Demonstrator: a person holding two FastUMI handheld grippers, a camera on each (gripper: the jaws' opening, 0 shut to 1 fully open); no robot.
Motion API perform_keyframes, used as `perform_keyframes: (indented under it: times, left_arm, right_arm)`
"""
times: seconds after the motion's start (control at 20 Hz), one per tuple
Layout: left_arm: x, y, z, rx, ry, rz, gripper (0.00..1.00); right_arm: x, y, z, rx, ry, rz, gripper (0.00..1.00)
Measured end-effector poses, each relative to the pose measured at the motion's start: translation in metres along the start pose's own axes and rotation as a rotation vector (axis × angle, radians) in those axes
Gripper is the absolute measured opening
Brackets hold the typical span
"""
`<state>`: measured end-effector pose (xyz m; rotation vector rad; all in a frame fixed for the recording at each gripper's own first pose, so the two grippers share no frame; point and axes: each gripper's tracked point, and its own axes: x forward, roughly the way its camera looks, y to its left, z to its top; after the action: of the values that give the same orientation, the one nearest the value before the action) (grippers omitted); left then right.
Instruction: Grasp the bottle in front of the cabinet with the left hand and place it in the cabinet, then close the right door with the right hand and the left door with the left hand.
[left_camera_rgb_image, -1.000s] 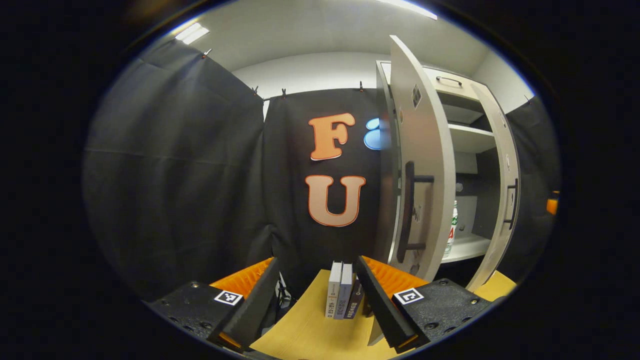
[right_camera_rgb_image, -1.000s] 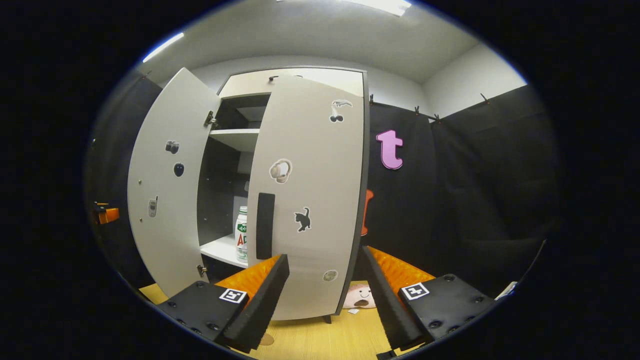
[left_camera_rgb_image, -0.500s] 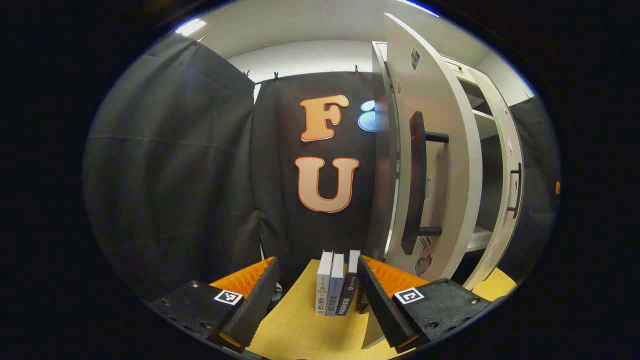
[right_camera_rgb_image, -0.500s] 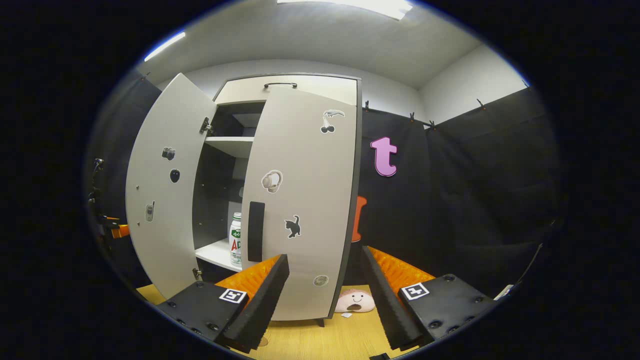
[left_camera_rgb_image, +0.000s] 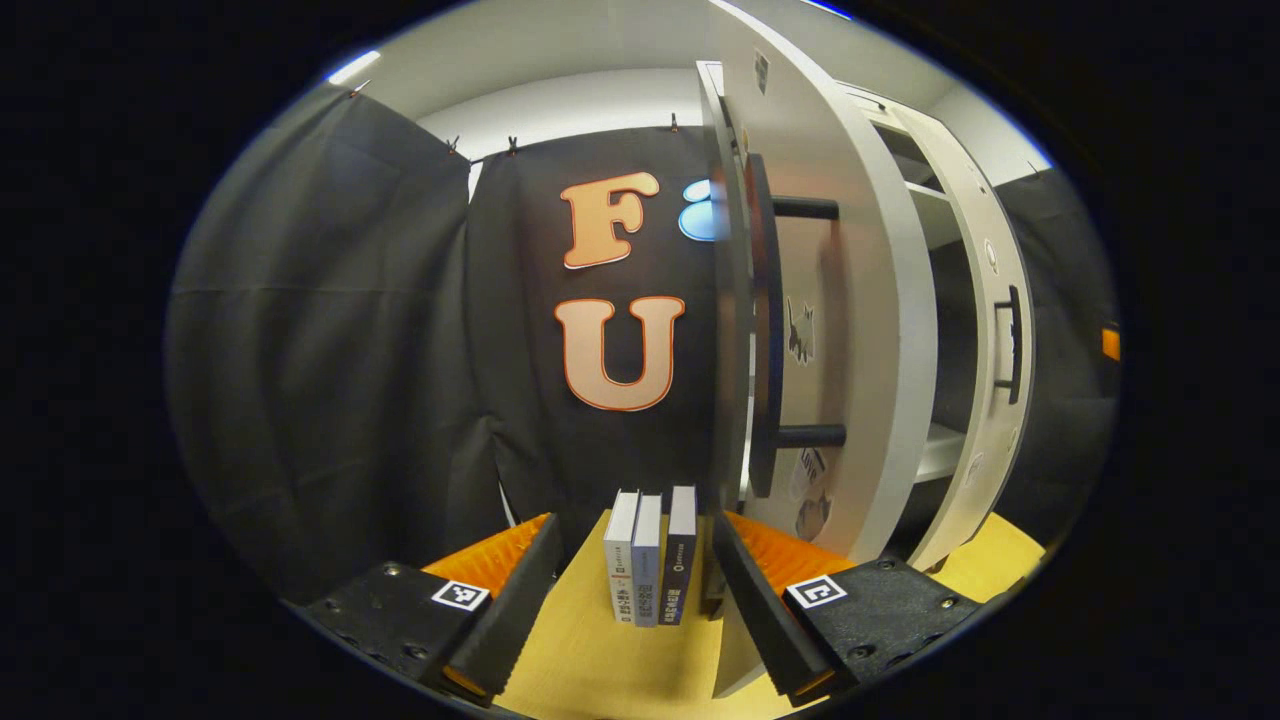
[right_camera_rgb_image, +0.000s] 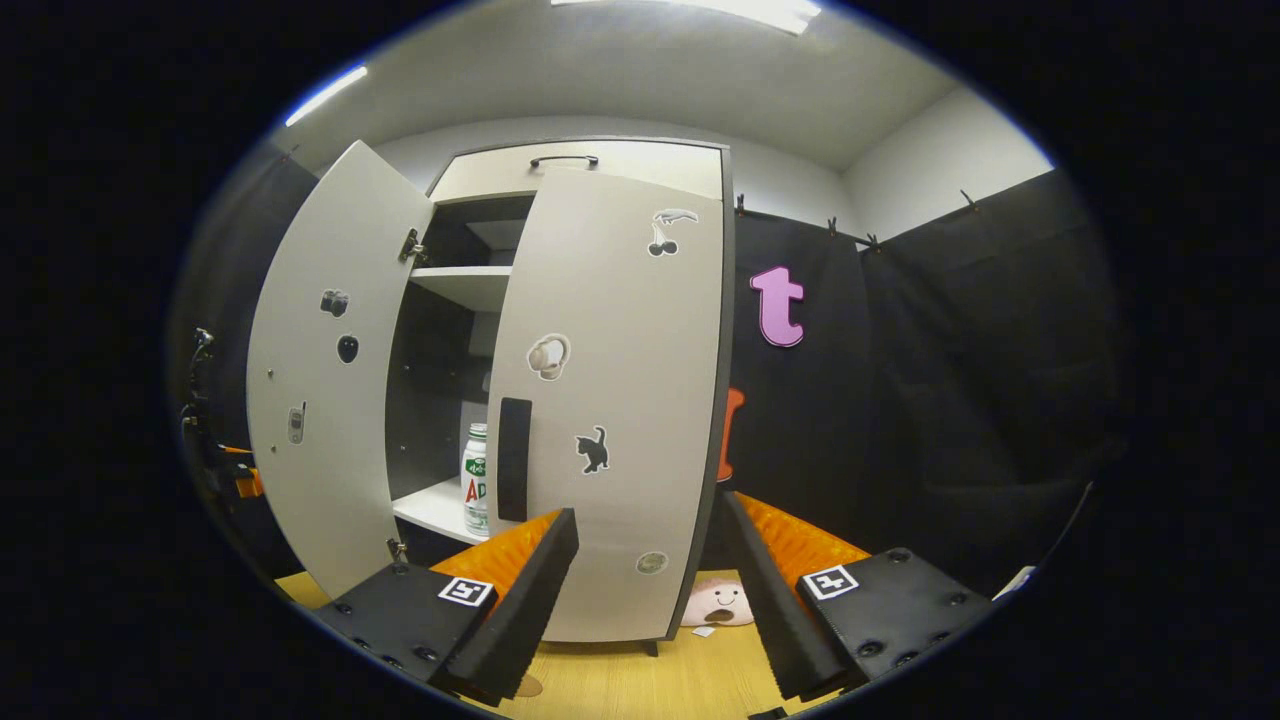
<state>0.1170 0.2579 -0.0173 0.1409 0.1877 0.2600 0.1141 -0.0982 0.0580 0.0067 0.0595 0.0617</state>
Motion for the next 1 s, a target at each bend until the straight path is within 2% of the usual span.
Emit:
perform_keyframes:
  times: [0.15,0.3,0.35,0.4,0.5,0.65,0.7,0.8,0.85,1.0]
  left_arm:
    - [-0.001,0.000,-0.005,-0.041,0.011,0.005,0.93]
    - [-0.003,-0.003,-0.005,-0.040,0.016,0.019,0.94]
    - [-0.004,-0.006,-0.005,-0.033,0.014,0.022,0.91]
    - [-0.004,-0.008,-0.005,-0.035,0.015,0.025,0.94]
    - [-0.005,-0.011,-0.006,-0.045,0.015,0.031,0.89]
    - [-0.008,-0.020,-0.007,-0.062,0.017,0.038,0.90]
    - [-0.009,-0.026,-0.008,-0.070,0.019,0.032,0.94]
    - [-0.012,-0.040,-0.010,-0.086,0.024,0.010,0.90]
    - [-0.013,-0.048,-0.012,-0.095,0.029,-0.003,0.93]
    - [-0.015,-0.073,-0.014,-0.102,0.037,-0.051,0.94]
  right_arm:
    - [0.004,0.001,0.000,0.003,0.001,0.003,0.96]
    - [0.009,0.006,0.002,0.007,0.000,0.011,0.96]
    - [0.010,0.007,0.002,0.006,-0.002,0.013,0.96]
    - [0.011,0.007,0.002,0.004,-0.002,0.014,0.96]
    - [0.012,0.006,-0.001,0.000,0.005,0.011,0.96]
    - [0.013,0.008,-0.006,-0.001,0.015,0.014,0.96]
    - [0.013,0.009,-0.007,-0.004,0.018,0.015,0.96]
    - [0.012,0.011,-0.010,-0.012,0.025,0.021,0.96]
    - [0.011,0.012,-0.010,-0.014,0.025,0.024,0.96]
    - [0.009,0.010,-0.008,-0.008,0.020,0.026,0.96]
